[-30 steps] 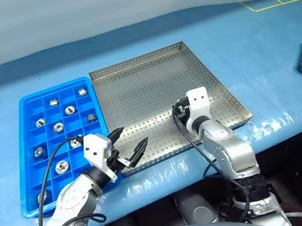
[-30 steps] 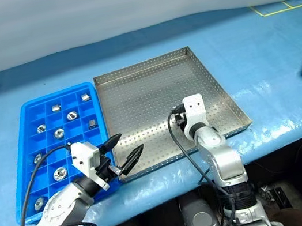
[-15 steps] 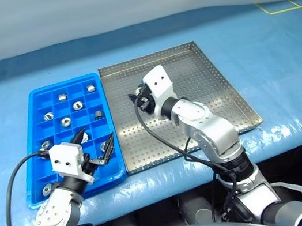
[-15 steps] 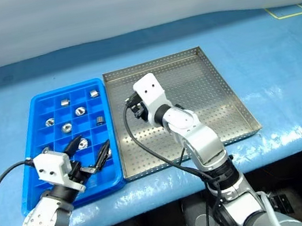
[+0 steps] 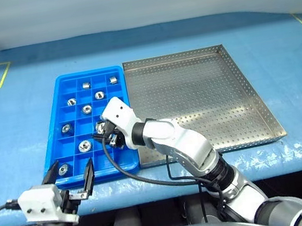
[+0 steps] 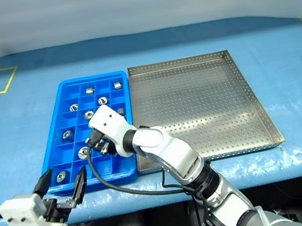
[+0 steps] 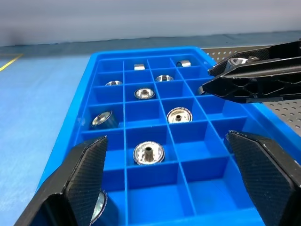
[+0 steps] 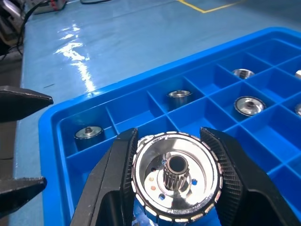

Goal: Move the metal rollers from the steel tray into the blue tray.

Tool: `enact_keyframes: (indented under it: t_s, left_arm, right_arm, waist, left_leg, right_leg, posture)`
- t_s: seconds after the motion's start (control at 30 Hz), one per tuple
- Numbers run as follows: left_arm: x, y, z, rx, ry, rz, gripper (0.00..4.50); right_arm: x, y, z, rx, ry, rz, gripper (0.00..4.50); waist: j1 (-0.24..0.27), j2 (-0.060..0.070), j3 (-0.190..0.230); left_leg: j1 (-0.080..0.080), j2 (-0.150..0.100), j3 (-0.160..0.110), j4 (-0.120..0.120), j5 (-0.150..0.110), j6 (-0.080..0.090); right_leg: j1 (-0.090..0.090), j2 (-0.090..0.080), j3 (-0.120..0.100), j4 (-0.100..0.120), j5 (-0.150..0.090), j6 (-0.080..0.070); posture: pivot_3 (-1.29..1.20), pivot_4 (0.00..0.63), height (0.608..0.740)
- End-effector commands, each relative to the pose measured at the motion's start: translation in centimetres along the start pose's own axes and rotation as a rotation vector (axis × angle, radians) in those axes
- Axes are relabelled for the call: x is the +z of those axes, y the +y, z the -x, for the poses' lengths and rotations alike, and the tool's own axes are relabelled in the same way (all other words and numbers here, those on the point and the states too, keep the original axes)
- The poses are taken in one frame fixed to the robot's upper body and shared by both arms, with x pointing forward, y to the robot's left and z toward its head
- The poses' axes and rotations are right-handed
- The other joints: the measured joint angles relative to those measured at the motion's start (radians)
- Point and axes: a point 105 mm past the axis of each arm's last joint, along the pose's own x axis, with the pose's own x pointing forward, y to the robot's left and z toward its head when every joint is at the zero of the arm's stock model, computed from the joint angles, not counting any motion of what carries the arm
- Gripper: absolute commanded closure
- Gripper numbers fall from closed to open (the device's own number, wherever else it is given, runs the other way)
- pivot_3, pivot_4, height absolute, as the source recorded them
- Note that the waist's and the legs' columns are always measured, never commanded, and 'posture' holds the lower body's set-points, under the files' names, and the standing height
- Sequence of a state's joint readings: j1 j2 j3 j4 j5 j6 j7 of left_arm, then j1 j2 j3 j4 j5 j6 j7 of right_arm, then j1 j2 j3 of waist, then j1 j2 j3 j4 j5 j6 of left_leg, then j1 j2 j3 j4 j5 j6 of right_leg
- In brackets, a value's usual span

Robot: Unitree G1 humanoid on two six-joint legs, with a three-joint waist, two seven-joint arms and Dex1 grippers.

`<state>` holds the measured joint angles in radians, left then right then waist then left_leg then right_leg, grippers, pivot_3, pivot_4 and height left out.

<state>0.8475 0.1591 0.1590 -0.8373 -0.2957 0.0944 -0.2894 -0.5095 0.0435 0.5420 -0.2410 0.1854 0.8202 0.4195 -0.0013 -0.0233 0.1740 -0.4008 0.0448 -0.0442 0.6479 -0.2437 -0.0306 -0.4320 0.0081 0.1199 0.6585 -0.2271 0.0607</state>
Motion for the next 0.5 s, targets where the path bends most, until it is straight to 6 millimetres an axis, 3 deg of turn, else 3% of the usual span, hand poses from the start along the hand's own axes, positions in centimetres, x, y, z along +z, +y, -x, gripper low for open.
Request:
enact_keyframes:
  t_s: [0.03,0.3,0.5]
  left_arm:
    - [1.1,-1.3,0.7,-0.053,-0.038,-0.013,0.0]
    - [0.5,-2.7,1.3,-0.127,0.0,0.014,0.0]
    - [0.3,-2.7,1.6,-0.126,0.016,0.013,0.0]
  right_arm:
    - [-0.4,1.1,-0.4,0.056,0.005,-0.033,2.77]
    - [-4.4,1.9,-1.2,0.104,0.135,-0.102,2.77]
    - [-5.4,2.9,-1.4,0.146,0.167,-0.111,2.77]
  waist:
    - [0.006,0.0,0.0]
    - [0.024,0.0,0.0]
    - [0.035,0.0,-0.001]
  left_leg:
    - [0.0,0.0,0.0,0.0,0.0,0.0]
    - [-0.007,0.001,0.001,-0.001,-0.001,-0.001]
    - [-0.01,0.001,0.002,0.0,-0.001,-0.001]
  right_leg:
    - [0.0,0.0,0.0,0.0,0.0,0.0]
    - [-0.009,0.001,0.0,0.001,-0.001,-0.001]
    - [-0.012,0.001,0.0,0.001,-0.001,-0.001]
  posture:
    - [0.3,0.15,0.74]
    - [0.33,0.15,0.74]
    - [0.33,0.15,0.74]
